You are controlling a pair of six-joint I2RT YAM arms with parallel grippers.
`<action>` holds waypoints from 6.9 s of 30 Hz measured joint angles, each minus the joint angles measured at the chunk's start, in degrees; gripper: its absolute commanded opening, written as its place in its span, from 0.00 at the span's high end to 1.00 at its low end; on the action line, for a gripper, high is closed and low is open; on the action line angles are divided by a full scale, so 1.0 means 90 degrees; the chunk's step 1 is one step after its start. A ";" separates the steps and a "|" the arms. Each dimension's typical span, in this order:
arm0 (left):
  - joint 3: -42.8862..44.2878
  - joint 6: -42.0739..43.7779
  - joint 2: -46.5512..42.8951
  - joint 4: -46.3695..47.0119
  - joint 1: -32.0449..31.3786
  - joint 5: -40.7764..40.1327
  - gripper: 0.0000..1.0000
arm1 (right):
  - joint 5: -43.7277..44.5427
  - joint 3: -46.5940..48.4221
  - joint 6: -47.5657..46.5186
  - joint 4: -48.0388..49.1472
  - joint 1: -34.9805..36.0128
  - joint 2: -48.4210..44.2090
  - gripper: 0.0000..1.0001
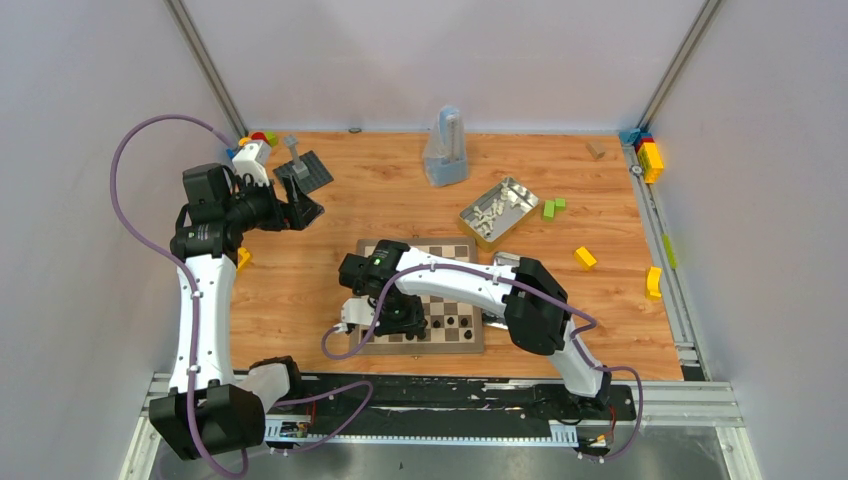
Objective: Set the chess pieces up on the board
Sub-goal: Place the chess piece on the chessboard, then pick up the chess piece from the storage box, then place the chess piece on the chessboard.
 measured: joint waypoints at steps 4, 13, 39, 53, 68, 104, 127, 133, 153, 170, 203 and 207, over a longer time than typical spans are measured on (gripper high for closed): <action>-0.0002 0.0000 -0.0005 0.0000 0.0000 0.0000 0.00 | -0.0007 0.0000 -0.0002 0.0000 0.0000 0.0000 0.95; -0.0010 0.0000 -0.0007 0.0000 0.0005 0.0000 0.00 | -0.0007 -0.0007 -0.0022 0.0000 0.0000 0.0000 0.95; -0.0022 0.0000 -0.0010 0.0002 0.0027 0.0017 0.00 | -0.0007 -0.0187 -0.0066 0.0100 0.0000 0.0002 0.69; -0.0022 0.0019 -0.0010 0.0000 0.0029 0.0010 0.00 | -0.0007 -0.0214 0.0078 0.0335 -0.0136 -0.0151 0.62; -0.0068 0.0272 -0.0219 0.0041 0.0034 -0.0639 0.00 | -0.0216 -0.1775 0.0595 0.2030 -0.1836 -0.3524 0.40; -0.1246 0.1780 -0.0935 -0.0102 0.0036 -0.0272 0.00 | -0.2679 -0.6513 0.1178 0.4017 -0.5127 -0.4823 0.53; -0.1273 0.1783 -0.1010 -0.0100 0.0036 -0.0153 0.00 | -0.2965 -0.6373 0.0333 0.3944 -0.5127 -0.3417 0.56; -0.1273 0.1783 -0.1010 -0.0100 0.0036 -0.0146 0.00 | -0.3116 -0.6309 0.0226 0.3849 -0.5127 -0.3262 0.58; -0.1311 0.1785 -0.1180 -0.0100 0.0036 -0.0146 0.00 | -0.3432 -0.6173 0.0083 0.3570 -0.5139 -0.2863 0.81; -0.1370 0.1790 -0.1273 -0.0100 0.0036 -0.0146 0.00 | -0.3543 -0.5911 -0.0019 0.3317 -0.5253 -0.2849 0.98; -0.0865 0.1547 -0.0889 -0.0318 0.0036 -0.1501 0.00 | 0.0141 -0.2358 0.0129 0.0102 -0.1273 -0.2302 1.00; -0.0865 0.1540 -0.0889 -0.0396 0.0036 -0.1545 0.00 | 0.0459 -0.2125 0.0121 -0.0051 -0.0899 -0.1751 1.00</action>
